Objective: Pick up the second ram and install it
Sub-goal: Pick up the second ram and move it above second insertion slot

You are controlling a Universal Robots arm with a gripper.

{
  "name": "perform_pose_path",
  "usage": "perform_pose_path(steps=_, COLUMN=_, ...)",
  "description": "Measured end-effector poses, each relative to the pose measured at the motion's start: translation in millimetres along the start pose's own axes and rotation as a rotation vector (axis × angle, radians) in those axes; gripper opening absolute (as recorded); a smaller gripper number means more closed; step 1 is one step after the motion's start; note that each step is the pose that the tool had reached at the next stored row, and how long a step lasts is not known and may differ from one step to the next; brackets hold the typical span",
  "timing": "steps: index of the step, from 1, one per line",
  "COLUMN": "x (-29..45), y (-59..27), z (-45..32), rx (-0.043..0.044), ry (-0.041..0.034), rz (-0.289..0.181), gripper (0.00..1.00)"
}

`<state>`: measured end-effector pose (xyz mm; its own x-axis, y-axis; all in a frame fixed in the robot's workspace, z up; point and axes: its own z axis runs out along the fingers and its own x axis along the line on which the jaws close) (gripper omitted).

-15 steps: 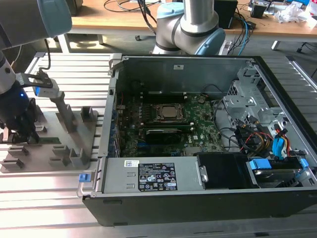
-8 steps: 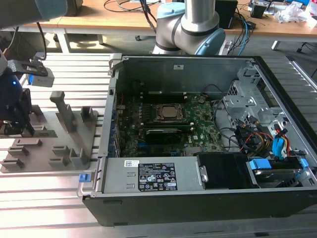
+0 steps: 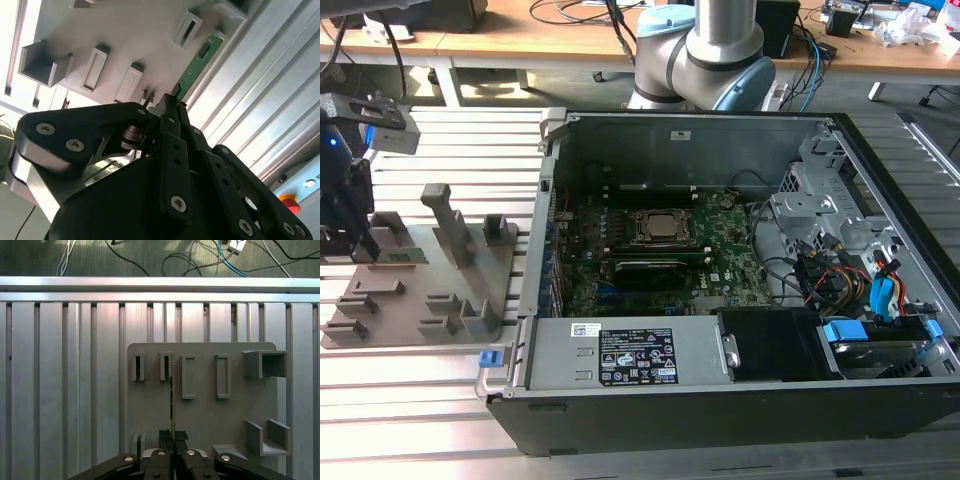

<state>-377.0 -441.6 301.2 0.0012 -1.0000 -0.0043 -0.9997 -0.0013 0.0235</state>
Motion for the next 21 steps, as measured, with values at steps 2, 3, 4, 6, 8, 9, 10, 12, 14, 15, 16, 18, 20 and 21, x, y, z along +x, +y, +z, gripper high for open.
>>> perform_pose_path(steps=2, x=0.0, y=0.2, z=-10.1, rx=0.0000, ry=0.0000, rz=0.000, gripper=0.14)
perform_pose_path(steps=3, x=-0.1, y=0.2, z=-12.1, rx=0.0000, ry=0.0000, rz=0.000, gripper=0.14)
perform_pose_path(steps=4, x=-0.1, y=0.3, z=-14.0, rx=0.0000, ry=-0.0001, rz=0.000, gripper=0.14)
perform_pose_path(steps=6, x=-0.1, y=0.4, z=-22.2, rx=0.0000, ry=0.0000, rz=0.000, gripper=0.14)
perform_pose_path(steps=8, x=-0.1, y=0.5, z=-29.9, rx=0.0001, ry=0.0000, rz=0.000, gripper=0.14)
perform_pose_path(steps=9, x=-0.1, y=0.6, z=-33.1, rx=0.0000, ry=0.0001, rz=0.000, gripper=0.14)
perform_pose_path(steps=10, x=-0.2, y=0.7, z=-36.8, rx=0.0000, ry=0.0000, rz=0.000, gripper=0.14)
perform_pose_path(steps=12, x=-0.2, y=0.8, z=-42.8, rx=0.0000, ry=0.0000, rz=0.000, gripper=0.14)
perform_pose_path(steps=14, x=-0.2, y=0.8, z=-49.2, rx=0.0000, ry=0.0000, rz=0.000, gripper=0.14)
perform_pose_path(steps=15, x=-0.3, y=0.8, z=-52.9, rx=0.0000, ry=0.0000, rz=0.000, gripper=0.14)
perform_pose_path(steps=16, x=-0.3, y=0.9, z=-55.6, rx=0.0000, ry=0.0000, rz=0.000, gripper=0.14)
perform_pose_path(steps=18, x=-0.3, y=0.8, z=-62.0, rx=0.0000, ry=0.0000, rz=0.000, gripper=0.14)
perform_pose_path(steps=20, x=-0.3, y=0.9, z=-68.1, rx=0.0000, ry=0.0000, rz=0.000, gripper=0.14)
perform_pose_path(steps=21, x=-0.3, y=0.9, z=-71.9, rx=0.0000, ry=0.0000, rz=0.000, gripper=0.14)
